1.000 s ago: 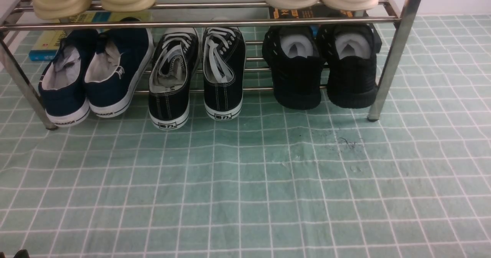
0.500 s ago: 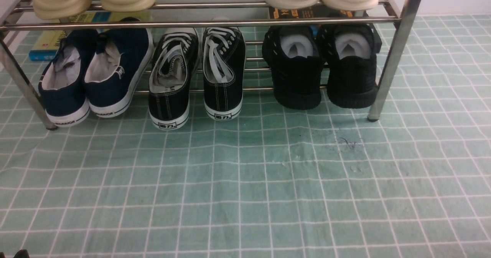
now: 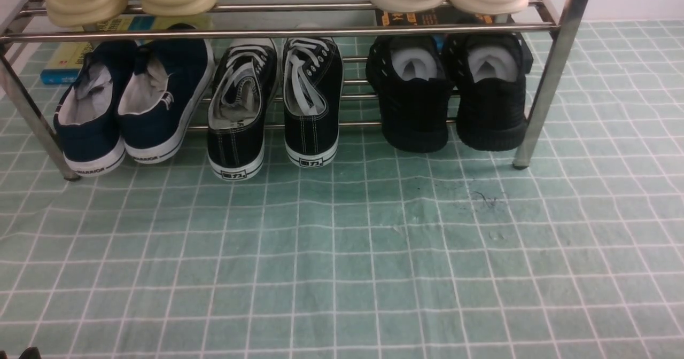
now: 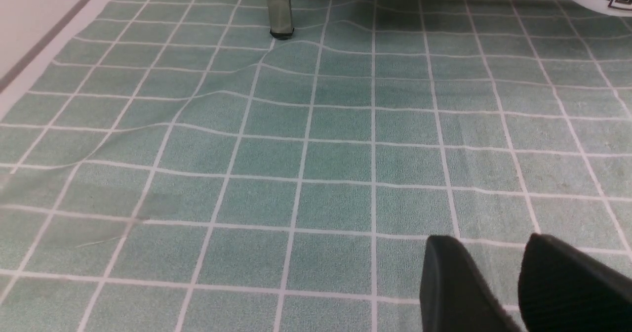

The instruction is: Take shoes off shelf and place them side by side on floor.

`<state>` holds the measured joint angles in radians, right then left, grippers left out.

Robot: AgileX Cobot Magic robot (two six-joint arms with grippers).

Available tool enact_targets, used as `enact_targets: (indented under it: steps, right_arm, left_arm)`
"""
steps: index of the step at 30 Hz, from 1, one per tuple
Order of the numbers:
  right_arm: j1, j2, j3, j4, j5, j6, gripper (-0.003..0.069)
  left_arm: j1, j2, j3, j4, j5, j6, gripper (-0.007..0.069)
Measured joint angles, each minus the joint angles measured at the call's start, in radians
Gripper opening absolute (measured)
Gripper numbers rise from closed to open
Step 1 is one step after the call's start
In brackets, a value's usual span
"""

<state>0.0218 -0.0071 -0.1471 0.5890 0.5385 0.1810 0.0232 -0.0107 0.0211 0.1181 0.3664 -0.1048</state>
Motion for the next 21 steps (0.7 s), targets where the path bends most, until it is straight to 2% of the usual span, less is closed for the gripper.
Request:
enact_targets:
  steps: [4,6,9,10,11,14,16,17,19,21]
  right_arm:
    - [0.0,0.09,-0.162,-0.073,0.007,-0.091,-0.0001]
    - [0.0,0.154,-0.214,-0.107,0.033,-0.101,-0.0011]
    - [0.0,0.396,-0.334,-0.184,0.221,-0.113,-0.0005]
    - [0.0,0.41,-0.346,-0.186,0.233,-0.114,-0.0004]
    - [0.0,0.507,-0.385,-0.196,0.328,-0.119,-0.0001]
    - [0.0,0.715,-0.452,-0.196,0.45,-0.172,0.0001]
    - [0.0,0.781,-0.477,-0.176,0.478,-0.217,0.0001]
    - [0.0,0.866,-0.5,-0.133,0.492,-0.287,0.0002]
    - [0.0,0.959,-0.53,-0.035,0.497,-0.402,0.0003]
    - [0.02,1.05,-0.572,0.136,0.495,-0.565,0.0003]
  left_arm:
    - [0.0,0.0,0.0,0.0,0.0,0.0,0.0242]
    - [0.0,0.0,0.0,0.0,0.0,0.0,0.0242]
    - [0.0,0.0,0.0,0.0,0.0,0.0,0.0242]
    - [0.0,0.0,0.0,0.0,0.0,0.0,0.0242]
    - [0.0,0.0,0.0,0.0,0.0,0.0,0.0242]
    - [0.0,0.0,0.0,0.0,0.0,0.0,0.0242]
    - [0.0,0.0,0.0,0.0,0.0,0.0,0.0242]
    - [0.0,0.0,0.0,0.0,0.0,0.0,0.0242]
    - [0.0,0.0,0.0,0.0,0.0,0.0,0.0242]
    - [0.0,0.0,0.0,0.0,0.0,0.0,0.0242]
